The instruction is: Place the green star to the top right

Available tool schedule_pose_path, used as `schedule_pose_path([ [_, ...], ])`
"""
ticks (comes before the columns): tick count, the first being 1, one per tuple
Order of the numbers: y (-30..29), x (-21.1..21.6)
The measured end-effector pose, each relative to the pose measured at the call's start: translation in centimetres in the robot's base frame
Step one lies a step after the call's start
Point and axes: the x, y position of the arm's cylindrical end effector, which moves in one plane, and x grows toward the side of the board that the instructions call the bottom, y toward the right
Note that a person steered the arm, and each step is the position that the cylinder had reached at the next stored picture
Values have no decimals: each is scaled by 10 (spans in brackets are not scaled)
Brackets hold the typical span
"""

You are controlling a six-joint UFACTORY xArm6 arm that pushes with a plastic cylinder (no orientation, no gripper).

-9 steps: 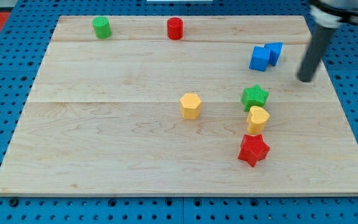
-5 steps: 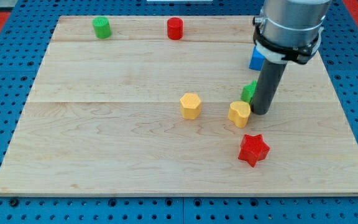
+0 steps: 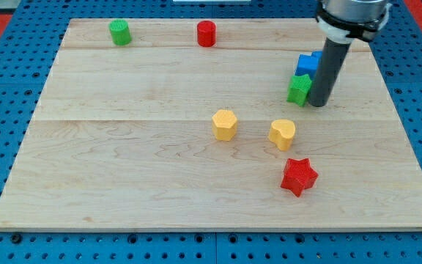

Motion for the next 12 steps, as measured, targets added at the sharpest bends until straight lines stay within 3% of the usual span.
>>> schedule_pose_path([
  [2,-91,-35],
  [5,-37,-120],
  [8,-31,-141],
  [9,-7,-109],
  [10,65,-128],
  [11,96,-129],
  [12,155,-104],
])
